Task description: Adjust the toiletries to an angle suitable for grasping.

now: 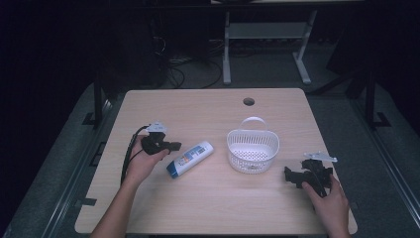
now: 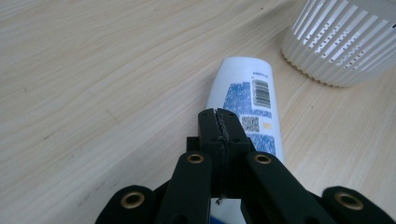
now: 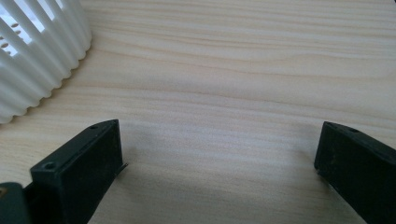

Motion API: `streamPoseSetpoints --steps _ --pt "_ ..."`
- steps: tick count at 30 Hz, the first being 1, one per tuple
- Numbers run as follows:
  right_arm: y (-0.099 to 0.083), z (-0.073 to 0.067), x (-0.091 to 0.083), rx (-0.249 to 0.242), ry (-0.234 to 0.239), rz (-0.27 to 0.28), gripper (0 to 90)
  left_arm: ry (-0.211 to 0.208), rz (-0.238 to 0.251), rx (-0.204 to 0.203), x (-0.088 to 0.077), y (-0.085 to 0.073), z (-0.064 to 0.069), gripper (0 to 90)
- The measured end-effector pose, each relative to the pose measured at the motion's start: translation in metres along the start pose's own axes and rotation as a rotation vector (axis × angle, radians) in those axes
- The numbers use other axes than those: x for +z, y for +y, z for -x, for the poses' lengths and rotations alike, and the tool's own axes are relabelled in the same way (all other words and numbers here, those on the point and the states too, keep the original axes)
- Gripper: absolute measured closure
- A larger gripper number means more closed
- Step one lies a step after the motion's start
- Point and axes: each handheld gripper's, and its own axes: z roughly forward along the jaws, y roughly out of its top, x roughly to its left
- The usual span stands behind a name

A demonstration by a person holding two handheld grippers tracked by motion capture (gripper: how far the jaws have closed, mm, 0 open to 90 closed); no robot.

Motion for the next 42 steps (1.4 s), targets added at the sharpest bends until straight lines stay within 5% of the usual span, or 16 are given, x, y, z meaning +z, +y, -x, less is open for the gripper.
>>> streamPoseSetpoints --steps 16,34,42 --pt "0.0 0.0 0.0 0.0 0.0 0.0 0.4 -0.014 -0.011 0.003 0.034 0.028 0.004 90.0" --pt "0.0 0.0 0.0 0.0 0.0 0.0 0.4 0.005 -0.109 0.003 0.077 0.042 -0.005 90.0" --pt "0.0 0.0 0.0 0.0 0.0 0.0 0.4 0.005 -0.154 0.033 0.09 0.046 -0.002 90.0"
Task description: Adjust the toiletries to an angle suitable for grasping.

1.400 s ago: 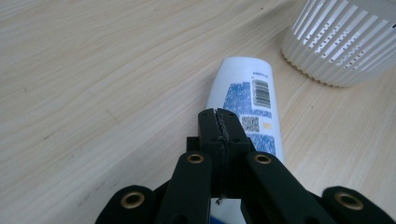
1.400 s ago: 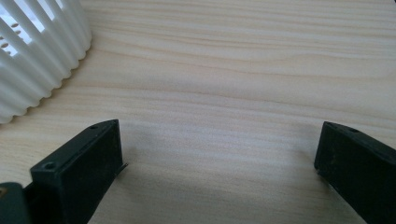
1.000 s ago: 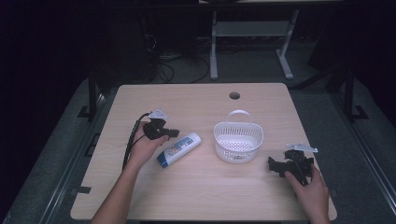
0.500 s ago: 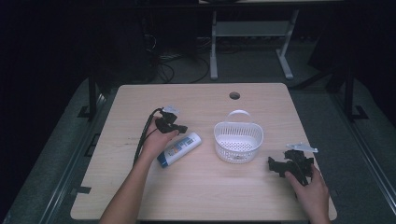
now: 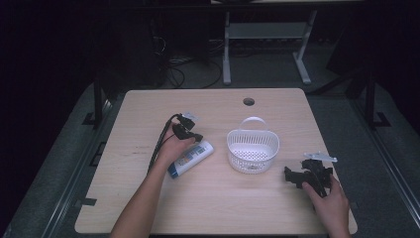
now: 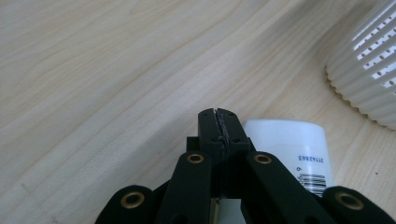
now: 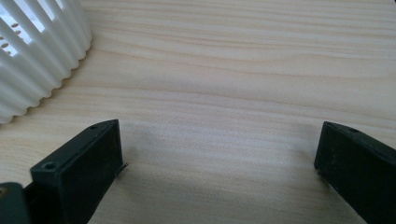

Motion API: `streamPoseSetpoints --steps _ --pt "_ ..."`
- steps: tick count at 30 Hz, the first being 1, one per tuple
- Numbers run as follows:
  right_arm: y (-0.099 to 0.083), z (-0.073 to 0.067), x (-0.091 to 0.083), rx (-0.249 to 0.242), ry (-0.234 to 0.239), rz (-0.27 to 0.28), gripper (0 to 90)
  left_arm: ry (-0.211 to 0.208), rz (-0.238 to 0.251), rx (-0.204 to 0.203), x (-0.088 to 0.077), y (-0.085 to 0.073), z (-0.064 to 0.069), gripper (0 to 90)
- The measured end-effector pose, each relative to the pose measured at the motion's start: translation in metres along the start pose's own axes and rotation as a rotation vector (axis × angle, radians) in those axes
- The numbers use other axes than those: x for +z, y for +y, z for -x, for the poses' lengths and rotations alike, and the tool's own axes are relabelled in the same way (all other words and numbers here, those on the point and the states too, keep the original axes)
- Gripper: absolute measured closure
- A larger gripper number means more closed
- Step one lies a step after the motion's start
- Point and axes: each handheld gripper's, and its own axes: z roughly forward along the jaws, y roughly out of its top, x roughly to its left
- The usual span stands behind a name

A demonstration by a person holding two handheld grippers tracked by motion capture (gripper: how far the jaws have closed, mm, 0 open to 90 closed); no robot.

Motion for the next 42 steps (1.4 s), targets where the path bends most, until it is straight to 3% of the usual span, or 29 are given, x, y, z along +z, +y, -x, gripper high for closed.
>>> streamPoseSetpoints --steps 14,27,42 --pt "0.0 0.0 0.0 -0.002 0.002 0.0 0.4 -0.062 -0.011 0.01 0.005 -0.001 0.014 90.0" --pt "0.0 0.0 0.0 -0.002 0.002 0.001 0.4 -0.124 -0.054 0.06 0.008 -0.007 0.038 90.0" --pt "0.0 0.0 0.0 -0.001 0.002 0.0 0.4 -0.152 -0.073 0.109 0.002 -0.012 0.063 90.0"
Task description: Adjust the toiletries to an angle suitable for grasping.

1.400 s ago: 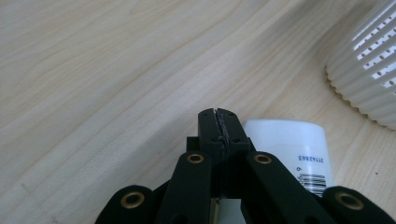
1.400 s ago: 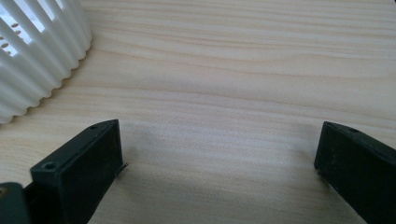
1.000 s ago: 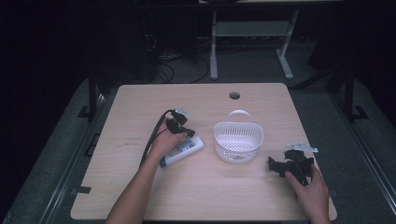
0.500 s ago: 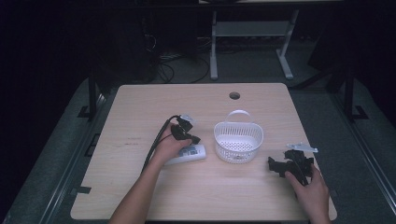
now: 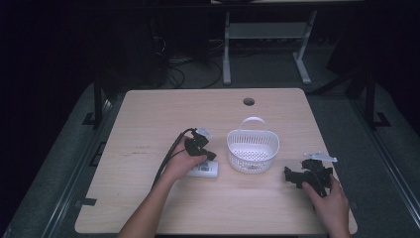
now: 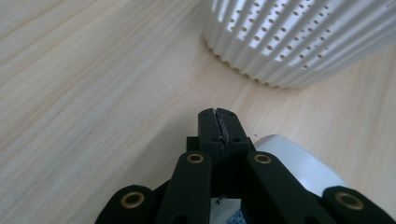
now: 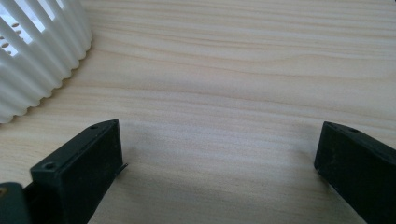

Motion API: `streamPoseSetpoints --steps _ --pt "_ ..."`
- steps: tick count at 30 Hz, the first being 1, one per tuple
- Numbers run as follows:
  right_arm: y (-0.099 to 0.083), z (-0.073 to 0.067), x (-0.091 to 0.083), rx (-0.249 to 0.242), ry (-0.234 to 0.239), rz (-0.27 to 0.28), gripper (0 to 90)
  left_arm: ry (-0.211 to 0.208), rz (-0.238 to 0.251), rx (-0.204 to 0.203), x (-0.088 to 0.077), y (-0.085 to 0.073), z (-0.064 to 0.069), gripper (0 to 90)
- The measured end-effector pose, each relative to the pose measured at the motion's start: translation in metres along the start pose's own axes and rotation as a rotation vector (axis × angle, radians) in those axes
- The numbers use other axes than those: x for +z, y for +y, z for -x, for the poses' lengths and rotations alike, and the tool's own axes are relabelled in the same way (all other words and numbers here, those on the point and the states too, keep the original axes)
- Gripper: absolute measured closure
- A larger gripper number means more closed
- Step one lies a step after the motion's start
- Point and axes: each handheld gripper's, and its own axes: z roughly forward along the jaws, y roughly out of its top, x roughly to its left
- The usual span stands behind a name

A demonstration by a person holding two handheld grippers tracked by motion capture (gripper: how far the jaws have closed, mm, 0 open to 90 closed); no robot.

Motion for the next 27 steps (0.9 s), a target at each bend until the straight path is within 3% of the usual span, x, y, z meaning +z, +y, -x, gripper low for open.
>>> streamPoseSetpoints --steps 13,19,23,27 --pt "0.0 0.0 0.0 0.0 0.0 0.0 0.4 -0.018 -0.014 0.024 -0.009 -0.011 0.016 90.0" --pt "0.0 0.0 0.0 0.0 0.0 0.0 0.4 -0.027 0.024 0.023 -0.016 -0.011 0.017 90.0" --pt "0.0 0.0 0.0 -0.001 0.0 0.0 0.4 -0.014 0.047 0.025 -0.026 -0.013 0.017 90.0" --pt "0.0 0.0 0.0 -0.001 0.0 0.0 0.4 0.037 0.055 0.033 -0.048 -0.022 0.017 90.0"
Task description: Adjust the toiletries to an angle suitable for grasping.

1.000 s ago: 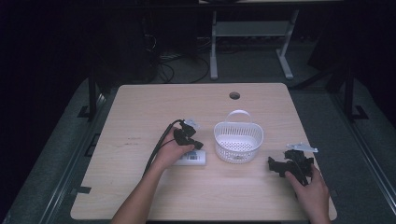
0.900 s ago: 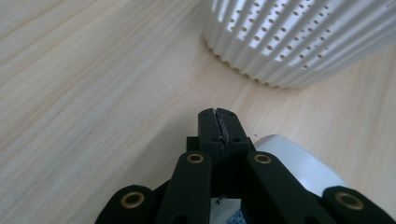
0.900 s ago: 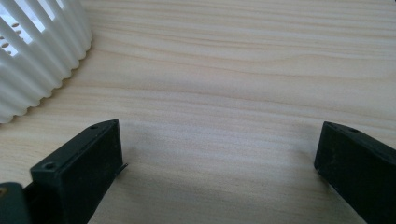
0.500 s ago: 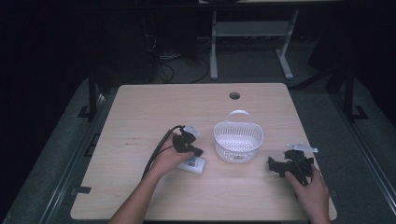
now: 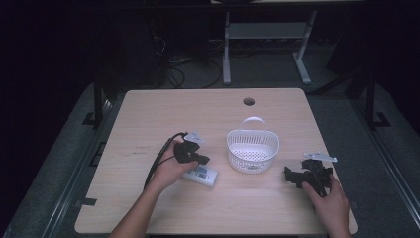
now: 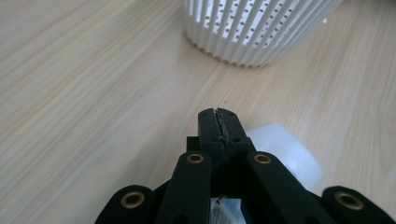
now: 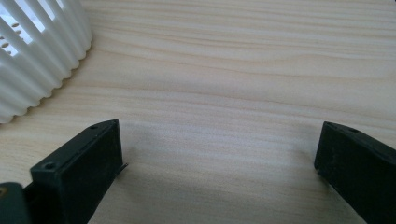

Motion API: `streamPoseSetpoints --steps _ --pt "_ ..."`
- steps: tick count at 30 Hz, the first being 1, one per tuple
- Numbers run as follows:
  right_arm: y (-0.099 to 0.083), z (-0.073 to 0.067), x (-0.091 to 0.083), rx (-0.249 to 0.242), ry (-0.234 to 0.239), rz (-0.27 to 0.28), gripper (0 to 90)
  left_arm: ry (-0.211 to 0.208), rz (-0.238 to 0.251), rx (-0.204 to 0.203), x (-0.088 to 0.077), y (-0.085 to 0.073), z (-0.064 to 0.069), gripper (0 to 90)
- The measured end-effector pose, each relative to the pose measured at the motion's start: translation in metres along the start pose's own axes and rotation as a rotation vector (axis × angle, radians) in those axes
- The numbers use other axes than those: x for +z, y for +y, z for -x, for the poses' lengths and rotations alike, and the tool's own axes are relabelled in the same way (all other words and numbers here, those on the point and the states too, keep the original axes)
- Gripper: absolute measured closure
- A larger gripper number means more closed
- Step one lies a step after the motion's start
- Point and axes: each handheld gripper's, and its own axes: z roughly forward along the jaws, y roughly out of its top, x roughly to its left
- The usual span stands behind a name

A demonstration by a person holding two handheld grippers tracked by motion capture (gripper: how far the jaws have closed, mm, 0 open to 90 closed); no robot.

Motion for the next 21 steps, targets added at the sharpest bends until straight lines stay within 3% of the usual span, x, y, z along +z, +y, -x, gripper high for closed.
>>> streamPoseSetpoints --steps 5,7,9,11,21 --pt "0.0 0.0 0.0 0.0 0.0 0.0 0.4 0.03 0.022 -0.017 -0.019 -0.012 -0.002 90.0" --pt "0.0 0.0 0.0 0.001 0.0 0.0 0.4 0.064 0.026 -0.031 -0.033 -0.027 -0.006 90.0" --pt "0.0 0.0 0.0 0.0 0.0 0.0 0.5 0.069 0.031 -0.041 -0.035 -0.031 -0.008 90.0" --pt "0.0 0.0 0.0 0.001 0.0 0.0 0.4 0.086 0.026 -0.065 -0.045 -0.047 -0.013 90.0" --pt "0.0 0.0 0.0 0.001 0.0 0.0 0.4 0.124 0.037 -0.118 -0.068 -0.083 -0.015 90.0"
